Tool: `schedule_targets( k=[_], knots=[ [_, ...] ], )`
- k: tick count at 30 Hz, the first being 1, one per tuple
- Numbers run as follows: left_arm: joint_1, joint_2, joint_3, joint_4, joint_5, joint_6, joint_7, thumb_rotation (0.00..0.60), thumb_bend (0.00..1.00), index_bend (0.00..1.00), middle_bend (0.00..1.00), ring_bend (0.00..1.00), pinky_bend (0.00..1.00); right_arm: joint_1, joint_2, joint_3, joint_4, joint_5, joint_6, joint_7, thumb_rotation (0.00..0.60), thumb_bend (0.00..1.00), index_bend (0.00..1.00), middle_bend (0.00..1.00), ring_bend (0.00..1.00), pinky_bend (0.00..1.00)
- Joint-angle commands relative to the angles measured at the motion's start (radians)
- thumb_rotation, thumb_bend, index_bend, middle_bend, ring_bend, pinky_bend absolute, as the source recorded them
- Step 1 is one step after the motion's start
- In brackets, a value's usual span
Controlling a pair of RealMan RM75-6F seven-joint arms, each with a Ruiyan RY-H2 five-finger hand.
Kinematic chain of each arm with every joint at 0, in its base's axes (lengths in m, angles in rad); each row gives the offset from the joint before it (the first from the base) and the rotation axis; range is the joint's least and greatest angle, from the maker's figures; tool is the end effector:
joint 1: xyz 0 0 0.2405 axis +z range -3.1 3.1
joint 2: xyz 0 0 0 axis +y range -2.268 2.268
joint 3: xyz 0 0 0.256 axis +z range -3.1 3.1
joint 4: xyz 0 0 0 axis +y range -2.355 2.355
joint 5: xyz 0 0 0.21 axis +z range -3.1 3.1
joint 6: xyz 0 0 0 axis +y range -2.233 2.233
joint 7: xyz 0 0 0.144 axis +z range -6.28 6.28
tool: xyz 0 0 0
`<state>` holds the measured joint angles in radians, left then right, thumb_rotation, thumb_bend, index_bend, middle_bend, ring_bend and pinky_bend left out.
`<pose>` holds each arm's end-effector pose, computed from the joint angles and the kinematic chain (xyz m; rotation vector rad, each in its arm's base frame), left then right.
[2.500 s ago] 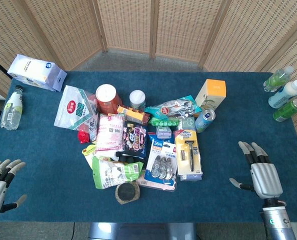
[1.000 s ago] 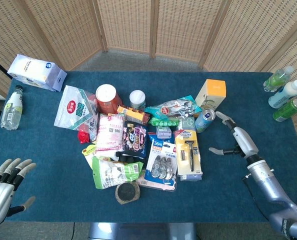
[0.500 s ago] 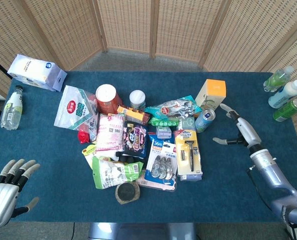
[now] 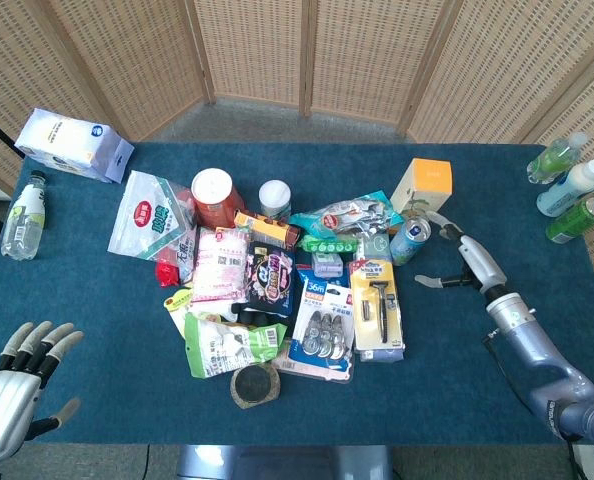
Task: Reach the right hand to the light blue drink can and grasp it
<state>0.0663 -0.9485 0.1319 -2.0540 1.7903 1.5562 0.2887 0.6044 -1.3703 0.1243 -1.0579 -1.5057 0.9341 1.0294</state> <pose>-0.2235 0.1019 0.1615 -1.5465 -0.9389 -0.9038 -0.2846 -0.3741 0.0888 1.4132 -1.6059 1.3081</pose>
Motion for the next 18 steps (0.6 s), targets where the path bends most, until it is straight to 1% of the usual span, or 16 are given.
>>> schedule_targets(
  k=[1, 7, 11, 14, 16, 18],
  knots=[
    [0.003, 0.001, 0.002, 0.001, 0.003, 0.002, -0.002, 0.6, 0.26, 0.16, 0.18, 0.11, 0.0, 0.009, -0.015, -0.011, 0.019, -0.012, 0.001, 0.018, 0.508, 0.08, 0.03, 0.07, 0.0, 0.14],
    [0.01, 0.004, 0.006, 0.009, 0.007, 0.008, -0.016, 0.6, 0.26, 0.17, 0.18, 0.11, 0.0, 0.022, -0.04, -0.027, 0.036, -0.018, -0.007, 0.027, 0.507, 0.08, 0.03, 0.09, 0.01, 0.14],
    [0.013, 0.005, 0.009, 0.015, 0.011, 0.01, -0.024, 0.6, 0.26, 0.16, 0.18, 0.11, 0.0, 0.037, -0.063, -0.027, 0.056, -0.011, -0.023, 0.042, 0.516, 0.08, 0.03, 0.12, 0.05, 0.15],
    [0.021, 0.006, 0.012, 0.019, 0.016, 0.019, -0.028, 0.6, 0.26, 0.16, 0.18, 0.11, 0.0, 0.049, -0.084, -0.024, 0.078, 0.0, -0.041, 0.057, 0.526, 0.07, 0.04, 0.17, 0.12, 0.24],
    [0.028, 0.007, 0.015, 0.023, 0.02, 0.028, -0.032, 0.6, 0.26, 0.16, 0.18, 0.11, 0.0, 0.055, -0.1, -0.016, 0.096, 0.016, -0.056, 0.075, 0.55, 0.07, 0.05, 0.22, 0.18, 0.31],
    [0.033, 0.009, 0.018, 0.027, 0.023, 0.035, -0.036, 0.6, 0.26, 0.16, 0.18, 0.11, 0.0, 0.058, -0.117, -0.002, 0.114, 0.039, -0.065, 0.092, 0.566, 0.06, 0.09, 0.29, 0.25, 0.38]
  ],
)
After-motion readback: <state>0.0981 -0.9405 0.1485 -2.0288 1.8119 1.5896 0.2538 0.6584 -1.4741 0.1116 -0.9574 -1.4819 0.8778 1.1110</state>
